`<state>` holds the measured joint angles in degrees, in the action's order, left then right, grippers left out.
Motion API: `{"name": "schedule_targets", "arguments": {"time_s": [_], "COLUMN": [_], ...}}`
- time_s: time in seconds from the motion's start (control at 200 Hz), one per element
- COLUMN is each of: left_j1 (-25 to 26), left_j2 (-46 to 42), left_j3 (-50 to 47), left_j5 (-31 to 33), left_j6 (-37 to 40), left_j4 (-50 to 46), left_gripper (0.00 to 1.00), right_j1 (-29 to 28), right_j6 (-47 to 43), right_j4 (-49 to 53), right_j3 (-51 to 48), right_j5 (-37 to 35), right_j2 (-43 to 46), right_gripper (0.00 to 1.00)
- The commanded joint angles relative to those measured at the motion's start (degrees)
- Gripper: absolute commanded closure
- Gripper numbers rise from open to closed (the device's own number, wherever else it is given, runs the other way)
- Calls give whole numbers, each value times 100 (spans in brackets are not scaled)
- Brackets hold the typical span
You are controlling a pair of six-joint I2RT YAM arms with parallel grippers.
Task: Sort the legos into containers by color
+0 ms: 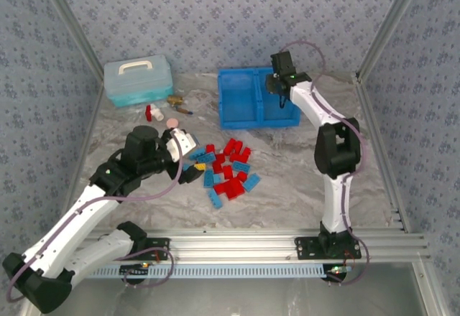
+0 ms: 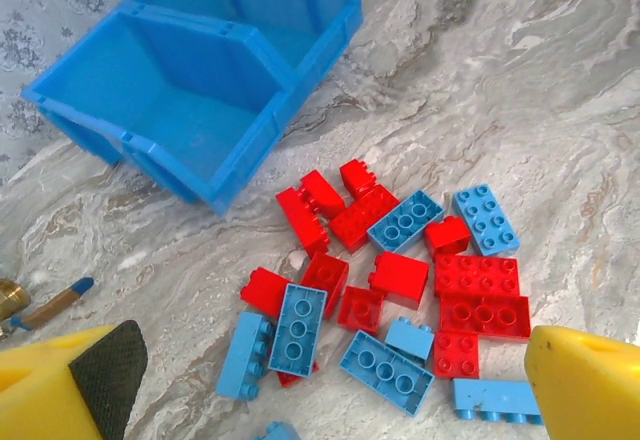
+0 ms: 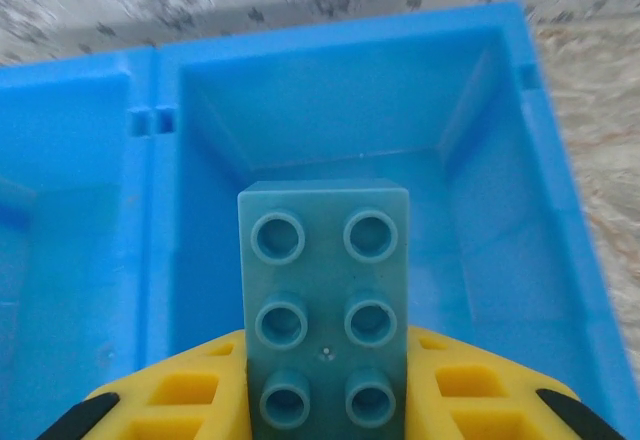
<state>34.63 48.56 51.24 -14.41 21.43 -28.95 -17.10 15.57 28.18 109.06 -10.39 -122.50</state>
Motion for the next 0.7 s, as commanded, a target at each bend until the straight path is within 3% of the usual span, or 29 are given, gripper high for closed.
{"name": "schedule_targets", "arguments": {"time_s": [0.0, 0.35, 0.695], "left_j1": [34, 33, 34], "left_j2": [-207, -431, -366], "left_j3": [133, -88, -107], "left_j5": [-103, 45, 96], "left_j6": [-34, 45, 50], "left_j4": [104, 338, 343], "left_gripper": [1, 1, 1], "right_j1": [12, 135, 166], "right_j6": [-85, 4, -91], "right_j4": [367, 600, 953], "right_j3": [323, 539, 656], "right_j5": [195, 330, 422], "right_j2": [-295, -663, 121], "right_gripper": [69, 59, 56]}}
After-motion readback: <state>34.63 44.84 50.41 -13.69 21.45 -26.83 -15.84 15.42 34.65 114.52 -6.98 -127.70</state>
